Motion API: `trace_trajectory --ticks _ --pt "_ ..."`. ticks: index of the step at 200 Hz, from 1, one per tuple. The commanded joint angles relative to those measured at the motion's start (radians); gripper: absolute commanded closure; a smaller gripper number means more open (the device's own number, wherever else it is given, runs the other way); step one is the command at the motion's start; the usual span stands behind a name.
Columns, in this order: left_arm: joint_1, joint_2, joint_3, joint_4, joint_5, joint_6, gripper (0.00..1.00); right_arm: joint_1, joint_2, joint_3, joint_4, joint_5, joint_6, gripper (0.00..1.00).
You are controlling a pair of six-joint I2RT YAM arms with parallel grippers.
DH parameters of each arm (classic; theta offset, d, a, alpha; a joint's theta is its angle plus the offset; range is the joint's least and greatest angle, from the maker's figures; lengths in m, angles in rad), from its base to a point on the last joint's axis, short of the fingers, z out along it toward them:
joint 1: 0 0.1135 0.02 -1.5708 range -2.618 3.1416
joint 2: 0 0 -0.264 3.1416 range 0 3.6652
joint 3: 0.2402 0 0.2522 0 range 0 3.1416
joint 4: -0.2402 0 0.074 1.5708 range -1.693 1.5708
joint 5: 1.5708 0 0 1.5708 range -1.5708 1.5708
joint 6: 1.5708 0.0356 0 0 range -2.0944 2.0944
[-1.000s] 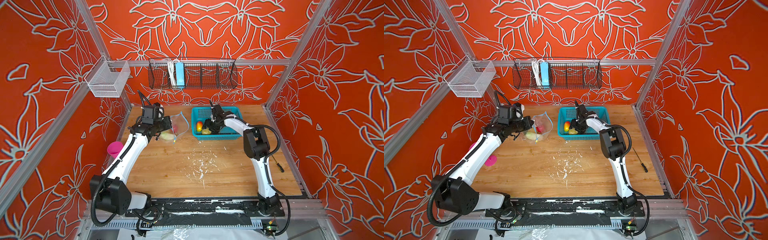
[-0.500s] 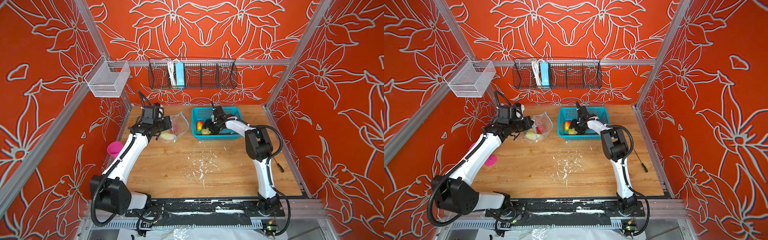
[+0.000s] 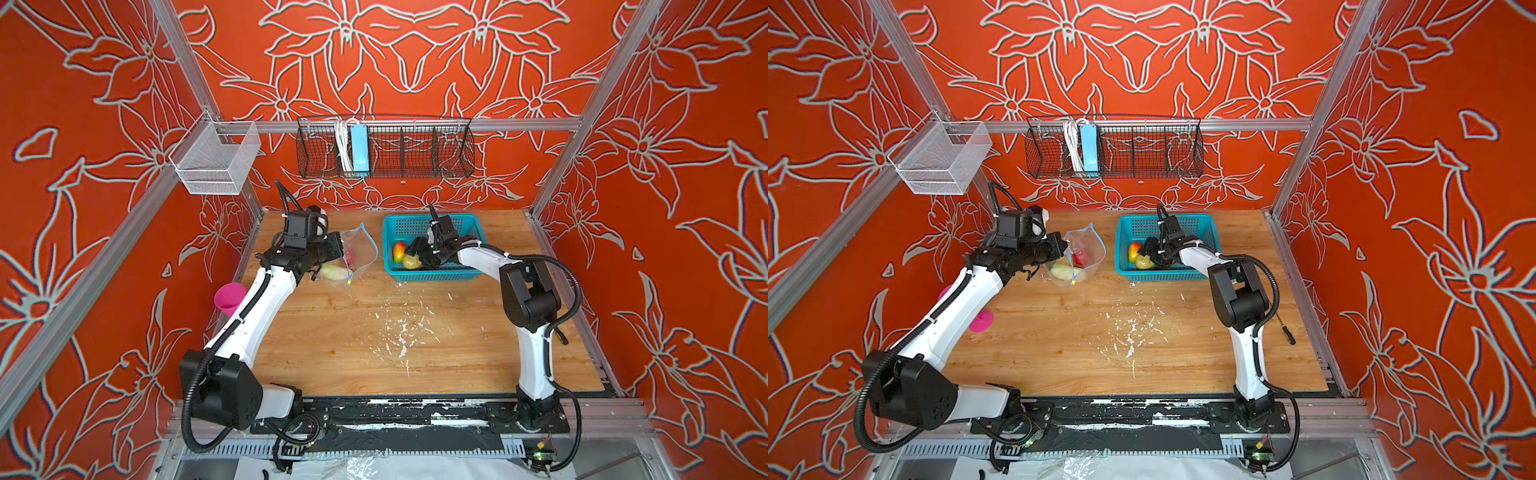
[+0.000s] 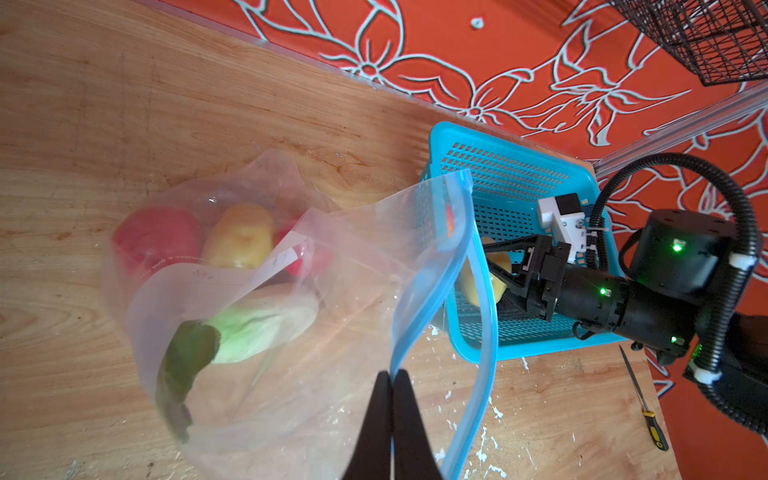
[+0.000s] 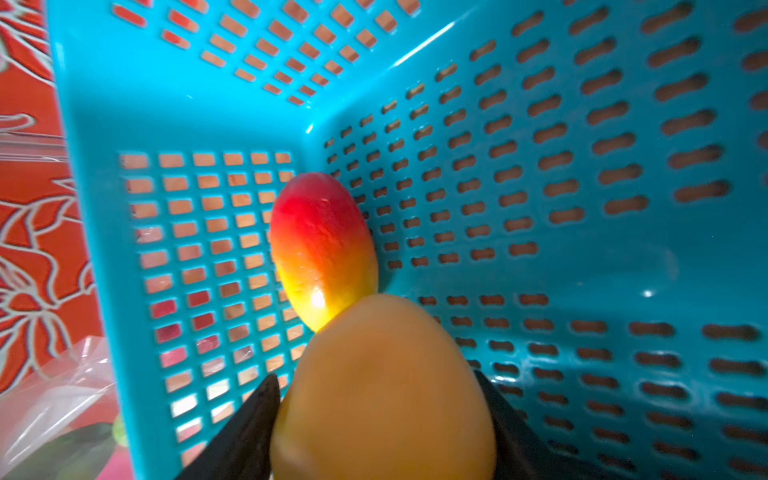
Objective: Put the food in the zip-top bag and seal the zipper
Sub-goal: 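Lift the yellow potato out of the basket with the right gripper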
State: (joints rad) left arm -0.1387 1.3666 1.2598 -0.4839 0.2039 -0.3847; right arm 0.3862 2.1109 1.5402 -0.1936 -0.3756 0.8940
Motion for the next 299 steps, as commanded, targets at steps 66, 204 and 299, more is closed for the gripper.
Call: trace_trajectory --ticks 66,204,299 --pt "-0.005 0.008 0.003 0.001 0.002 -0.005 1.00 -0.006 -0.132 -0.068 0.122 0.030 0.060 0.57" --pt "-0.006 -0.003 0.002 0.003 0.008 -0.005 1.00 -0.009 -0.238 -0.190 0.269 -0.003 0.124 0.57" --pt "-0.006 -0.007 0.000 0.004 0.005 -0.006 1.00 0.009 -0.372 -0.242 0.267 0.012 0.091 0.58"
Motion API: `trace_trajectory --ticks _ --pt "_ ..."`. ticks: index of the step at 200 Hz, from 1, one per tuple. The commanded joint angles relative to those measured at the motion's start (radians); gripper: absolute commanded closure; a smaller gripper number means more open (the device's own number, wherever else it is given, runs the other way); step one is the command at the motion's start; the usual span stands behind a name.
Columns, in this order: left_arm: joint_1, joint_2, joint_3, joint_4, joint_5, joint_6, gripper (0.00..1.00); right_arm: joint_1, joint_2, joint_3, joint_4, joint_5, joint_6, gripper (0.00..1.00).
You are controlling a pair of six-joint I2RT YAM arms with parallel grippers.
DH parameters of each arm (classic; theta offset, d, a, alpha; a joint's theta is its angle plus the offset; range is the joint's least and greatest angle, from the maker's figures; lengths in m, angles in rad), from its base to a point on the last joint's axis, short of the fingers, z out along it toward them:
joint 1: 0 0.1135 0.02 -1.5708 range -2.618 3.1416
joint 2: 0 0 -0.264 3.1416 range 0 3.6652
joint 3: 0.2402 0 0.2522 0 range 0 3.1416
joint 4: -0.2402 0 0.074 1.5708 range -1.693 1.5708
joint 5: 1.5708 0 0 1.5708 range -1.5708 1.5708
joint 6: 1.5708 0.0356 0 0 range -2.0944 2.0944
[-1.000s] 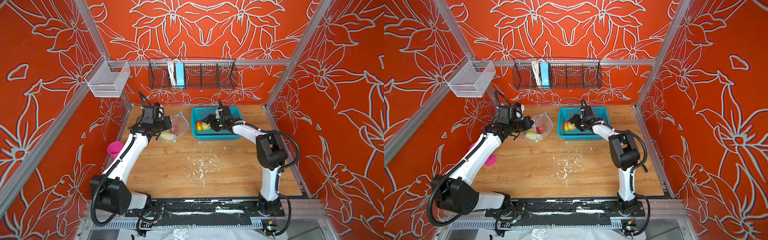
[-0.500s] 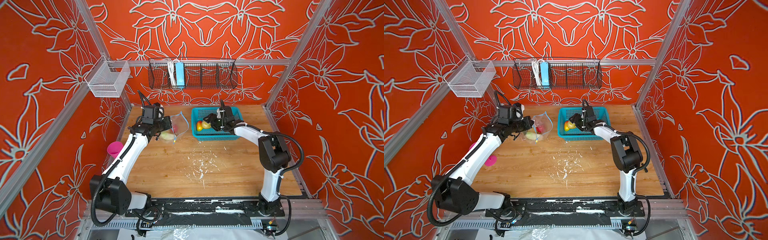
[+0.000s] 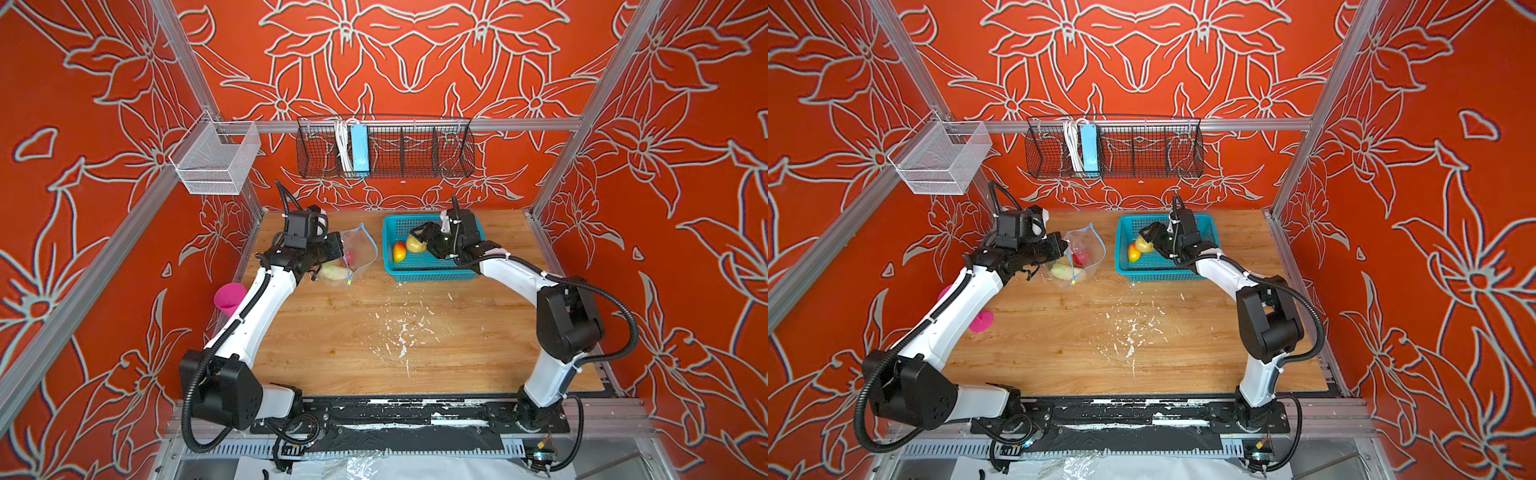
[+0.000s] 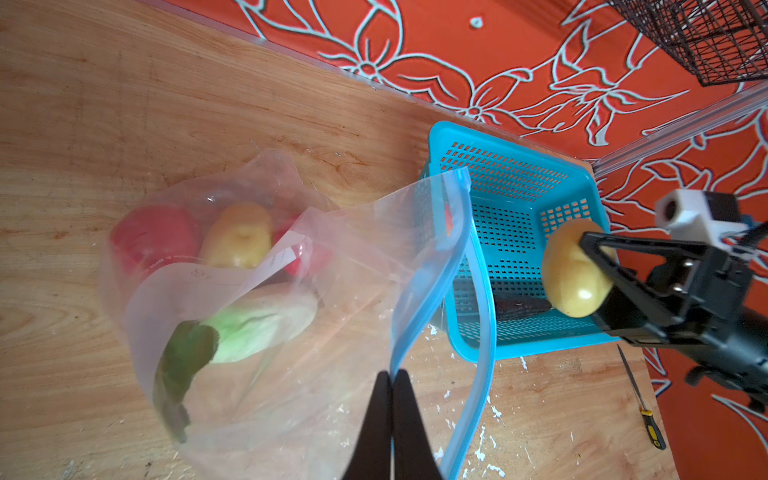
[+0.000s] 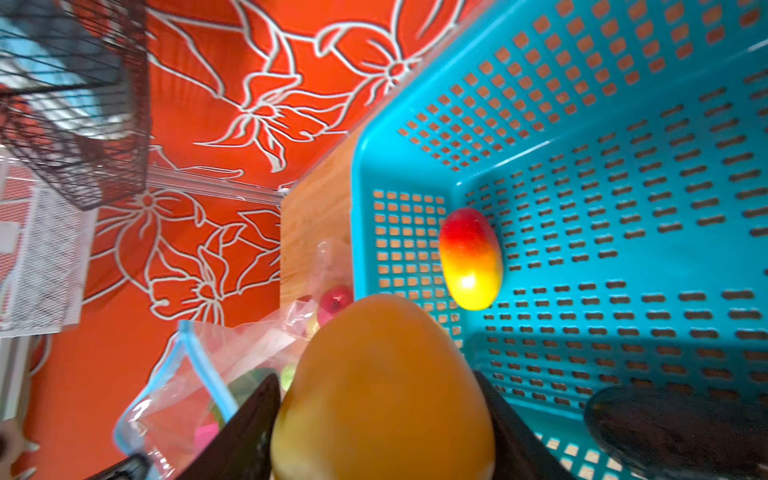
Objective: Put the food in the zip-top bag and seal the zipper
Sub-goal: 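Lift the yellow potato out of the basket with the right gripper, then carry the potato over the bag opening held by the left gripper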
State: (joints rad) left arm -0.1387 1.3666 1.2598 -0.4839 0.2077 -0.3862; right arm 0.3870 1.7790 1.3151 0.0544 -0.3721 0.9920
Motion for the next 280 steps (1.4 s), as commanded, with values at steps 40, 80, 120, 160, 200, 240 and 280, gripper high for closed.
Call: trace_trajectory --ticks 40,80,120,160,200,240,280 --pt "-0.006 -0.013 -0.002 0.005 0.003 -0.005 1.00 0.033 -0.069 -0.047 0.041 0.014 -0.012 0.57" --pt "-0.006 -0.017 -0.002 0.005 0.005 -0.006 1.00 0.078 -0.082 -0.040 0.040 0.025 -0.037 0.58" --pt "-0.006 -0.017 -0.002 0.005 0.000 -0.005 1.00 0.121 -0.096 -0.009 0.042 0.035 -0.073 0.58" --pt "-0.006 -0.019 -0.002 0.005 0.003 -0.005 1.00 0.169 -0.115 0.022 0.035 0.062 -0.126 0.58" --pt "-0.006 -0.020 -0.002 0.005 0.006 -0.005 1.00 0.202 -0.124 0.038 0.035 0.075 -0.149 0.58" --pt "-0.006 -0.024 -0.003 0.006 0.000 -0.004 1.00 0.233 -0.115 0.071 0.045 0.075 -0.192 0.58" --pt "-0.006 -0.024 -0.003 0.007 0.005 -0.006 1.00 0.259 -0.095 0.084 0.073 0.058 -0.205 0.58"
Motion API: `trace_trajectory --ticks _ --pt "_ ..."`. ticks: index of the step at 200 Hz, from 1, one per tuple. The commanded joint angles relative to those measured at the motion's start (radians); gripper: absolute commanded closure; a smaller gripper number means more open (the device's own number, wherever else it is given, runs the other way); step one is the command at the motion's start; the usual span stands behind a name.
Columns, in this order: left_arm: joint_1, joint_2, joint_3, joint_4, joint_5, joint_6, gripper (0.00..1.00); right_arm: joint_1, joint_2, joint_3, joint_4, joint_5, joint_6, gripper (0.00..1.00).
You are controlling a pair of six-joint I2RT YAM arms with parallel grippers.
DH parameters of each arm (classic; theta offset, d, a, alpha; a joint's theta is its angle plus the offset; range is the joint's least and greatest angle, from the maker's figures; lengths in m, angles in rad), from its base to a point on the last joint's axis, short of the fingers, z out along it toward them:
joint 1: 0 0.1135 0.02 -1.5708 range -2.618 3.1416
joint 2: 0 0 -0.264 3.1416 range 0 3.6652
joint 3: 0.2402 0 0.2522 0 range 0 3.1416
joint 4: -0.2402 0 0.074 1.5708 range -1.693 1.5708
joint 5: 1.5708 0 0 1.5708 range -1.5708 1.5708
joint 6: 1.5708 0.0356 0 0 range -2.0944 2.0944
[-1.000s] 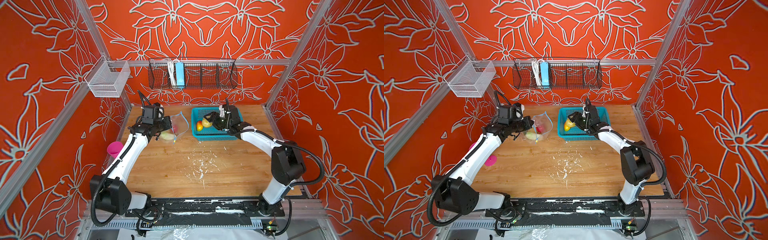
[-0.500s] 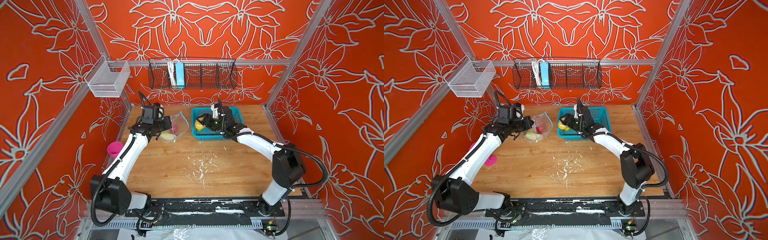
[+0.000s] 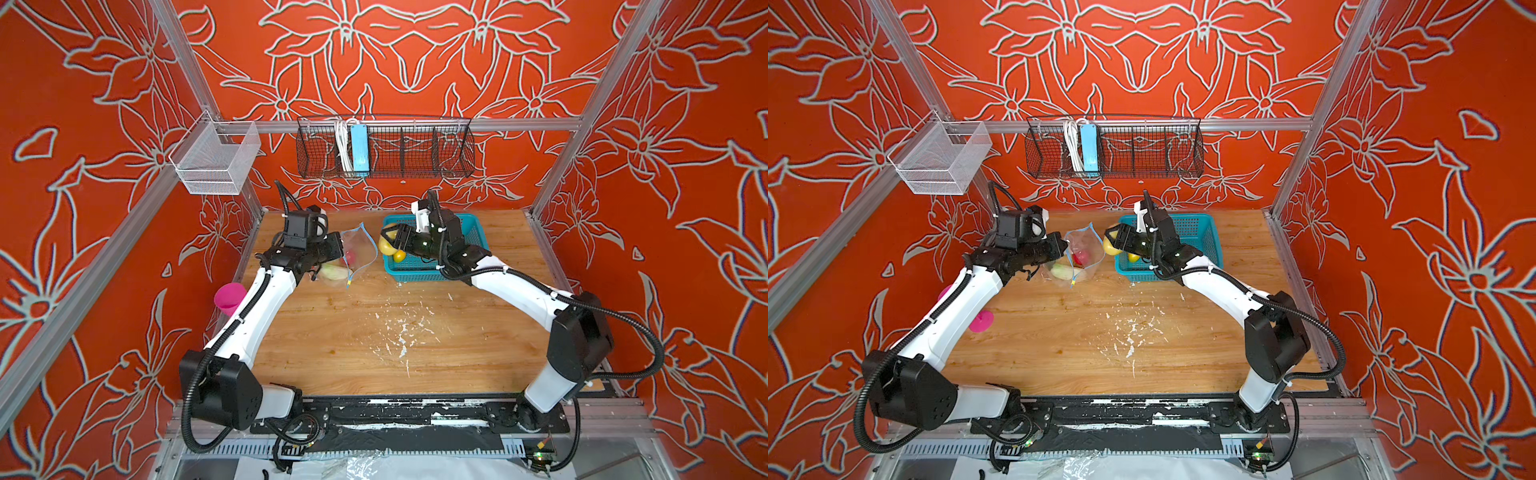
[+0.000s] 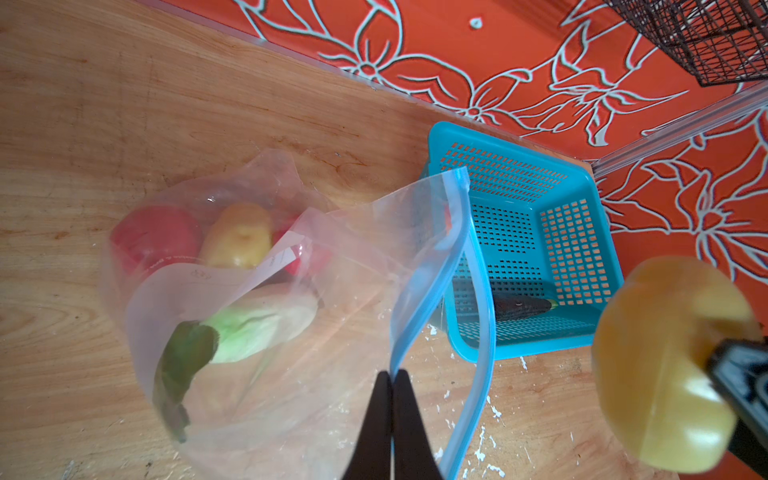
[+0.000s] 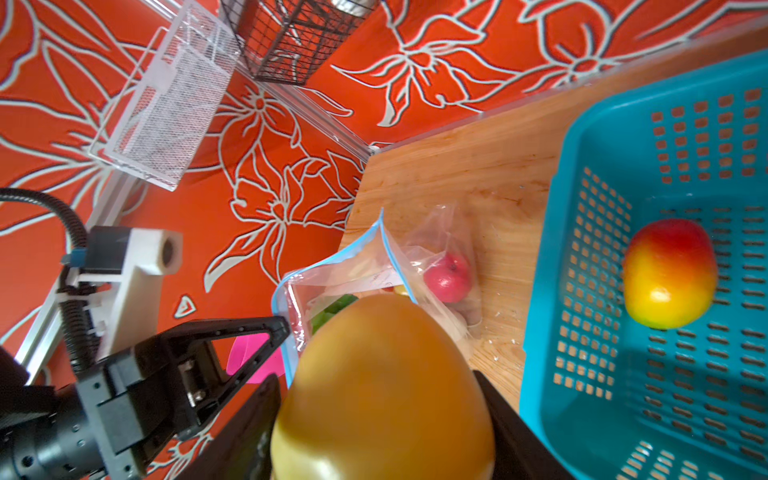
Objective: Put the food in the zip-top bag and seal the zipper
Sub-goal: 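Carry the potato over the bag opening held by the left gripper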
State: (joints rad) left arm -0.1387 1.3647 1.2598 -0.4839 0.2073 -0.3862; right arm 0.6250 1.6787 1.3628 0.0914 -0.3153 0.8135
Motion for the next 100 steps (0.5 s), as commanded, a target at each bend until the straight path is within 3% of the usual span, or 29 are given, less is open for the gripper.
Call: trace_trajectory --ticks 1,100 --pt "-0.006 -0.022 -0.002 0.007 0.006 -0.006 1.00 0.022 0.005 0.039 0.036 0.001 -0.028 0.58" --pt "-0.006 -0.028 -0.002 0.007 0.008 -0.006 1.00 0.103 0.097 0.134 0.037 0.010 -0.139 0.59"
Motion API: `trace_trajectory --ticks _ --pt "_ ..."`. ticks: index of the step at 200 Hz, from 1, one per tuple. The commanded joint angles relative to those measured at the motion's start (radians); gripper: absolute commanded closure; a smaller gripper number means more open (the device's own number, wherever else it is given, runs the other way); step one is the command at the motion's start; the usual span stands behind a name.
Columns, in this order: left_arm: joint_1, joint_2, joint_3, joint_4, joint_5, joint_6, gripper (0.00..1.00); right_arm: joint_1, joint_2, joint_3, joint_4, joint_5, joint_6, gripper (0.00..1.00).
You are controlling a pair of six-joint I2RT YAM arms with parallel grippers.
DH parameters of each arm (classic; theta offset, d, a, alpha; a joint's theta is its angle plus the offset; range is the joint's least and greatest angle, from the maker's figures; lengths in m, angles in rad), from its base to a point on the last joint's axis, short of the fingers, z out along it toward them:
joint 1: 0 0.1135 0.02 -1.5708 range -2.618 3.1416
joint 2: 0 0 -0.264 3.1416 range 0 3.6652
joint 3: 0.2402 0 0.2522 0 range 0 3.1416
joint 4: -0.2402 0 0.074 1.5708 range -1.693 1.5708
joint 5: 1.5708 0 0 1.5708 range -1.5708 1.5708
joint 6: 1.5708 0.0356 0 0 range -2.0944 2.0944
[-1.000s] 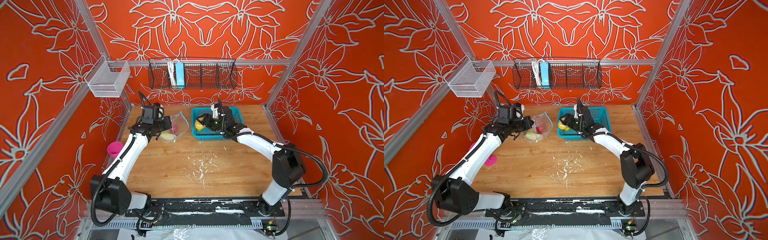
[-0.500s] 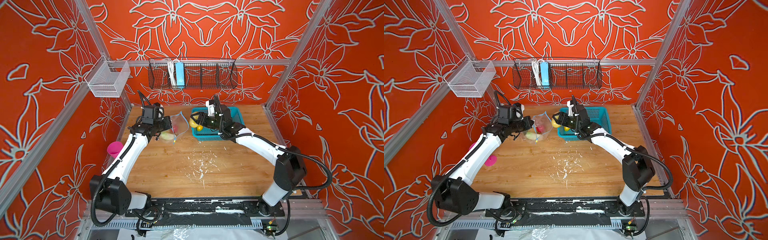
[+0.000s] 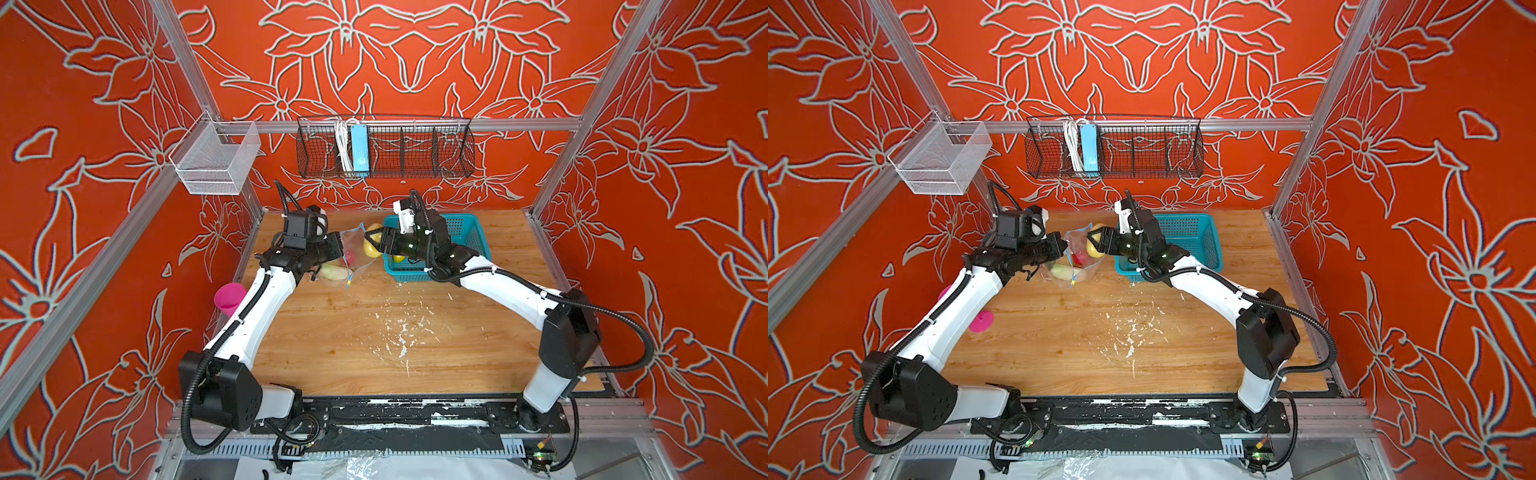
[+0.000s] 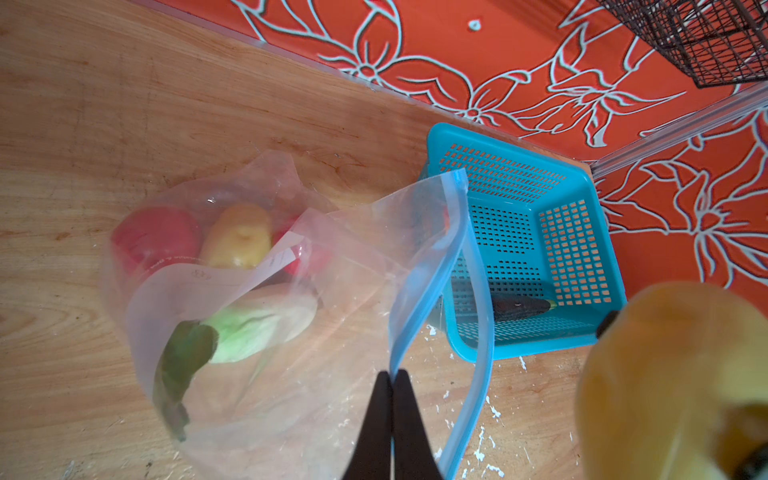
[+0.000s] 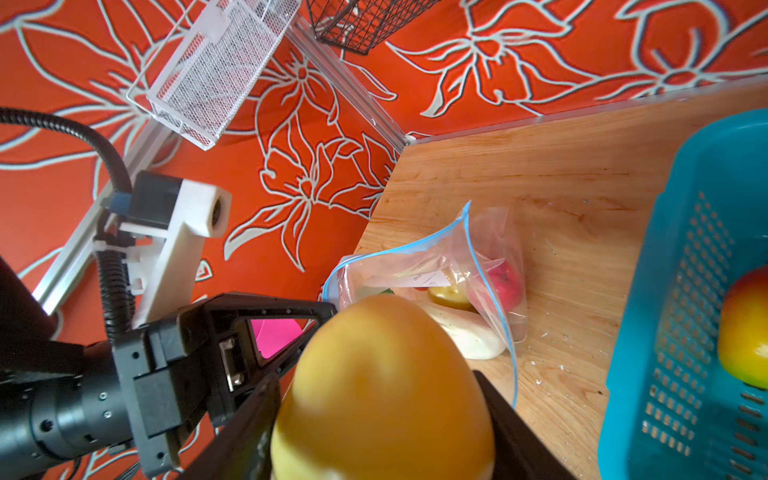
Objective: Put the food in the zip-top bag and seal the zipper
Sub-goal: 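Carry the potato over the bag opening held by the left gripper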
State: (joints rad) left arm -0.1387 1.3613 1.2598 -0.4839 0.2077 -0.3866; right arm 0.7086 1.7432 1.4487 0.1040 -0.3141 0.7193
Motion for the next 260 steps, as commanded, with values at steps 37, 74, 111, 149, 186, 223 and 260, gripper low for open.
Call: trace_trajectory --ticks 37,74,111,149,186,223,260 --pt "-0.006 -0.027 -0.003 0.010 0.018 -0.011 1.00 0.046 0.079 0.106 -0.032 0.040 -0.063 0.59" --pt "-0.006 -0.031 -0.002 0.010 0.029 -0.012 1.00 0.052 0.116 0.121 -0.058 0.079 -0.027 0.59" --pt "-0.006 -0.038 -0.002 0.010 0.025 -0.011 1.00 0.055 0.153 0.162 -0.082 0.080 -0.024 0.59" --pt "-0.006 -0.042 -0.003 0.011 0.031 -0.015 1.00 0.061 0.174 0.173 -0.094 0.093 -0.021 0.59" --pt "-0.006 -0.044 -0.003 0.013 0.035 -0.016 1.00 0.073 0.205 0.209 -0.139 0.111 -0.023 0.59" --pt "-0.006 -0.047 -0.003 0.011 0.029 -0.014 1.00 0.084 0.240 0.250 -0.158 0.108 -0.034 0.59" --pt "-0.005 -0.045 -0.005 0.014 0.038 -0.017 1.00 0.097 0.258 0.259 -0.174 0.125 -0.042 0.59"
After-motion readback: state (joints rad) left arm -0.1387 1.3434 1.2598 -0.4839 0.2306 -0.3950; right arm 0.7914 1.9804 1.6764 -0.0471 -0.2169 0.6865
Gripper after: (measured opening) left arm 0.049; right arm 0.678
